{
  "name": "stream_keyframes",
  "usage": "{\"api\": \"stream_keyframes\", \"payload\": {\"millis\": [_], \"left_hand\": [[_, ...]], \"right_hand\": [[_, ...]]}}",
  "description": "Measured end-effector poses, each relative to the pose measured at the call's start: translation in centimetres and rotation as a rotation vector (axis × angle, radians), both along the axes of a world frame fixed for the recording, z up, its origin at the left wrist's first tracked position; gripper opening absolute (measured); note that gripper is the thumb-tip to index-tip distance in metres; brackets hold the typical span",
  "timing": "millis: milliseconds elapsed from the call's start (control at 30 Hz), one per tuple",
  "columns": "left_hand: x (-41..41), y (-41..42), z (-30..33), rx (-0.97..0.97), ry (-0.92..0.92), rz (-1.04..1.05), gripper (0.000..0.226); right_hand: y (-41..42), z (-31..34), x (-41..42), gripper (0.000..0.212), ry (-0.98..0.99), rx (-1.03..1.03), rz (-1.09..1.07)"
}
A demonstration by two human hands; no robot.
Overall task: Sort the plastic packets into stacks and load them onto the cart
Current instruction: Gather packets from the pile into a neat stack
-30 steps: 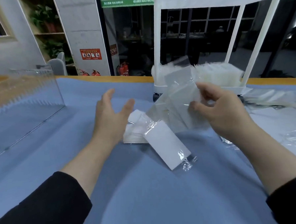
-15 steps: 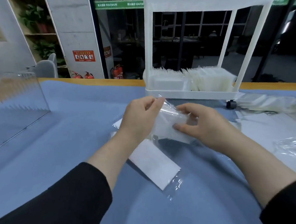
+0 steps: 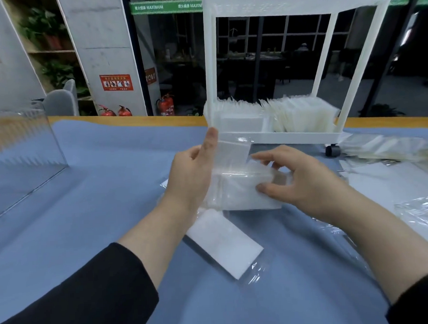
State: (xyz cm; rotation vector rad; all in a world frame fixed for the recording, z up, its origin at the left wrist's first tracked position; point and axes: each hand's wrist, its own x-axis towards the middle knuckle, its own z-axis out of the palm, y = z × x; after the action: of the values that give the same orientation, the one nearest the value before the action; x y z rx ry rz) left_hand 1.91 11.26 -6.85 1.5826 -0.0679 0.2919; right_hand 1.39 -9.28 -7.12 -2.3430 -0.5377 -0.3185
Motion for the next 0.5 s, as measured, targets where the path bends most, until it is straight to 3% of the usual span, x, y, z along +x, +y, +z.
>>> {"api": "stream_keyframes", "payload": {"millis": [233, 367, 500], "left_hand": [[1.01, 0.64, -1.09, -0.058, 0.044, -0.056, 0.055], [0.73, 0.15, -0.99, -0.196, 0.118, -0.157, 0.03], [0.45, -0.3, -0.82, -0.294, 0.162, -0.251, 0.026]], "right_hand": [[-0.34, -0.48, 0.25, 0.029, 0.182, 0.068, -0.127], [0.22, -0.92, 0.66, 0.039, 0.16, 0.165, -0.096], [0.35, -0.87, 0.74, 0.044, 0.257, 0.249, -0.093]]}}
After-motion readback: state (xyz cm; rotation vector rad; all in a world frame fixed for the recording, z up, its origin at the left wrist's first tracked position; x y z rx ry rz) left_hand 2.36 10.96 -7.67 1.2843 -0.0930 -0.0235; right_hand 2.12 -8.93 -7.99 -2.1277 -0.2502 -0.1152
